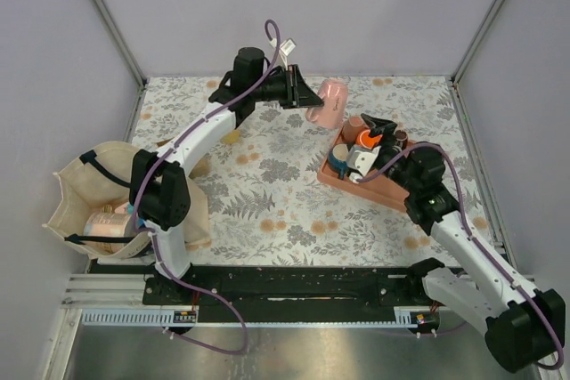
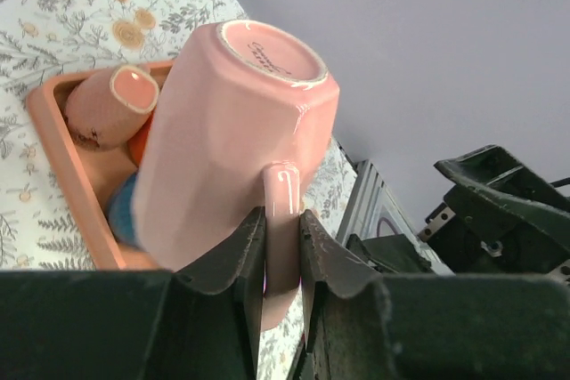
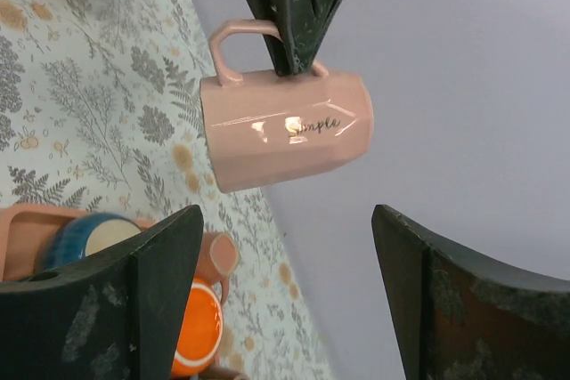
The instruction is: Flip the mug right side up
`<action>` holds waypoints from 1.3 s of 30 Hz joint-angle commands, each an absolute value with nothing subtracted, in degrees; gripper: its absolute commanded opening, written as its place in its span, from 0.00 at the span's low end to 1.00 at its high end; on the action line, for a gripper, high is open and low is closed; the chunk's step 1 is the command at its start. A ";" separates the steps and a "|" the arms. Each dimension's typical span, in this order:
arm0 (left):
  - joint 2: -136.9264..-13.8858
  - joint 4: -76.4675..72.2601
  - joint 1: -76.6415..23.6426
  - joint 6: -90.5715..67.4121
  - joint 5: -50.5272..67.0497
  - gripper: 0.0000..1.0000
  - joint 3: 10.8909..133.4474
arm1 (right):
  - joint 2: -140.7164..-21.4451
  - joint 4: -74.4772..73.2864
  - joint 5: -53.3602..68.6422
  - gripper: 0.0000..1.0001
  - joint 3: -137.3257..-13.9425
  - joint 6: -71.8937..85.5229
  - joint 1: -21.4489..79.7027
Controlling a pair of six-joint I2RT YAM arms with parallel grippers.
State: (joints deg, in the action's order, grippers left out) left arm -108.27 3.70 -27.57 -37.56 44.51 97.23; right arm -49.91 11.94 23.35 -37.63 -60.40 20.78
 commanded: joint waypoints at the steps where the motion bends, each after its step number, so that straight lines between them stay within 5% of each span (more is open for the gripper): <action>1: -100.81 1.06 -25.58 -40.68 49.05 0.00 100.20 | -53.08 22.42 23.30 0.85 -38.84 -65.39 25.74; 10: -107.23 -10.72 -17.75 -61.53 52.82 0.00 103.81 | -67.57 26.53 8.29 0.86 -44.99 -64.44 34.71; 18: -108.64 16.85 -16.52 -35.36 46.59 0.00 108.38 | -71.72 16.45 -9.39 0.86 -56.51 -44.23 35.16; 27: -108.19 35.24 -15.12 -31.28 35.08 0.00 104.59 | -68.99 -1.56 2.98 0.91 -56.60 -31.30 34.98; 34: -109.07 27.97 -12.75 -46.81 33.57 0.00 98.89 | -77.94 -4.22 3.52 0.89 -62.66 -23.48 37.35; 39: -112.23 24.44 -12.04 -58.96 33.22 0.00 99.14 | -84.98 -1.14 0.79 0.96 -67.58 -19.43 41.31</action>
